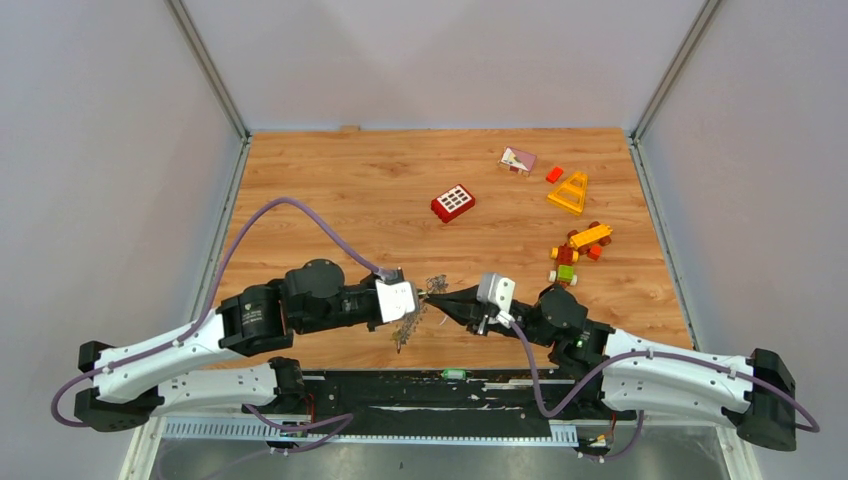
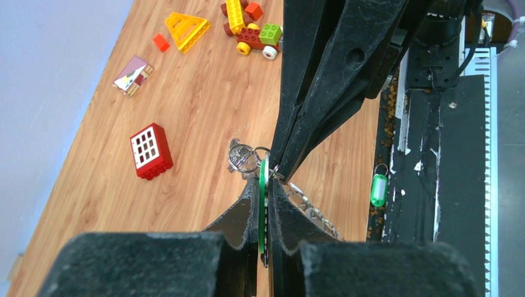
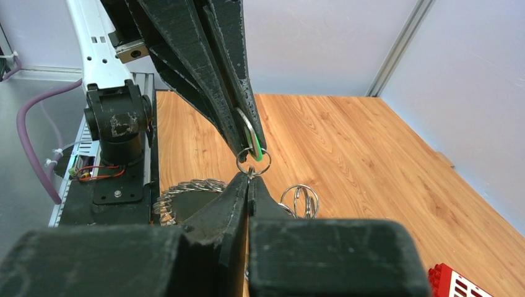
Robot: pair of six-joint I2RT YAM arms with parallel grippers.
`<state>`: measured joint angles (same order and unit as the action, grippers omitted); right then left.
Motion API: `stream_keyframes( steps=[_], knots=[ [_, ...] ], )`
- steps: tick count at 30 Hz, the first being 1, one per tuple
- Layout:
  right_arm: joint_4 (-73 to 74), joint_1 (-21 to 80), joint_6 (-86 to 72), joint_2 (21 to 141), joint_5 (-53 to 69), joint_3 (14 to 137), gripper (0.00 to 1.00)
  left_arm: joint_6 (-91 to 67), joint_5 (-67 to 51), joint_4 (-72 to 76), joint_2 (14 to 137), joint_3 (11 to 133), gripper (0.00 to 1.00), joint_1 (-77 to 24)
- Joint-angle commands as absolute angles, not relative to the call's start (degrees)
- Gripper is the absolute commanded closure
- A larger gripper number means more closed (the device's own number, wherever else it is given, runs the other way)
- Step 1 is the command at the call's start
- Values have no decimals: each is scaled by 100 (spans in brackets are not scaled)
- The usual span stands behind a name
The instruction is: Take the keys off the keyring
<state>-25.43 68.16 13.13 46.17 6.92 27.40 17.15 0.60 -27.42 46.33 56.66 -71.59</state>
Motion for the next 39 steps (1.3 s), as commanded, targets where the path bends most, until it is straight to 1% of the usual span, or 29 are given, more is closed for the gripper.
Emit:
stream_keyframes(
  steps=[1, 7, 14, 22, 30, 39],
  knots=[
    [-2454, 6810, 1259, 4448, 619, 2945, 100, 1710, 230, -2069, 4330, 5685, 100, -7156],
    [-2638, 6811, 1218, 4285, 820, 2843, 100, 1546, 365, -1930, 4165, 5487, 100, -7159],
    [-2940, 6809, 1161, 3918, 788, 2635, 100, 1301, 338, -1772, 4145, 5258, 100, -7154],
    [-2920, 6808, 1204, 3624, 916, 2569, 100, 907, 62, -1379, 4294, 4964, 100, -7154],
    [-2956, 6810, 1231, 3388, 799, 2479, 100, 622, -269, -1162, 4440, 4806, 100, -7154],
    [-2954, 6807, 1237, 3258, 501, 2431, 100, 536, -315, -1119, 4456, 4763, 100, -7154]
  ],
)
